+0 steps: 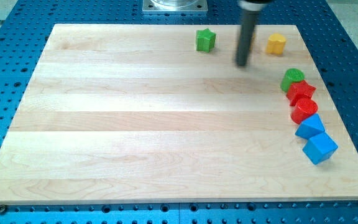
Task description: Move the green circle diagonal to the green star
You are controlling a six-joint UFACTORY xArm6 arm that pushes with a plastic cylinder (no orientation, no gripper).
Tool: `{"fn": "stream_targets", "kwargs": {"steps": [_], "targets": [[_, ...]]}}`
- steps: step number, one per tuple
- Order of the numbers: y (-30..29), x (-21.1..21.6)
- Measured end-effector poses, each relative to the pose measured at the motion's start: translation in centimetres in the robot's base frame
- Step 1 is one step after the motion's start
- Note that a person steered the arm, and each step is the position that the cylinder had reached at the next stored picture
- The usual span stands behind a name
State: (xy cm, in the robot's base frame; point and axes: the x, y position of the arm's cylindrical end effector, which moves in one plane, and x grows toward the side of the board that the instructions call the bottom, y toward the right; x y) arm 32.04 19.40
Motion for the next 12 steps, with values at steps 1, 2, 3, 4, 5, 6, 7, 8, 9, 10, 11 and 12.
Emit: {"fn": "stream_targets", "kwargs": {"steps": [1, 2, 3, 4, 5, 6, 7, 8, 9, 10, 11, 12], "targets": [[9.1, 2.0], [12.9, 4.3], [10.0, 6.0], [6.5, 7.7], [1.8, 7.3], [-3.1, 5.9], [-2.5, 9.1], [-8.5, 9.8], [-7.5, 6.6], [-6.0, 5.4], [-3.4, 7.5], [-2.8, 4.8]]}}
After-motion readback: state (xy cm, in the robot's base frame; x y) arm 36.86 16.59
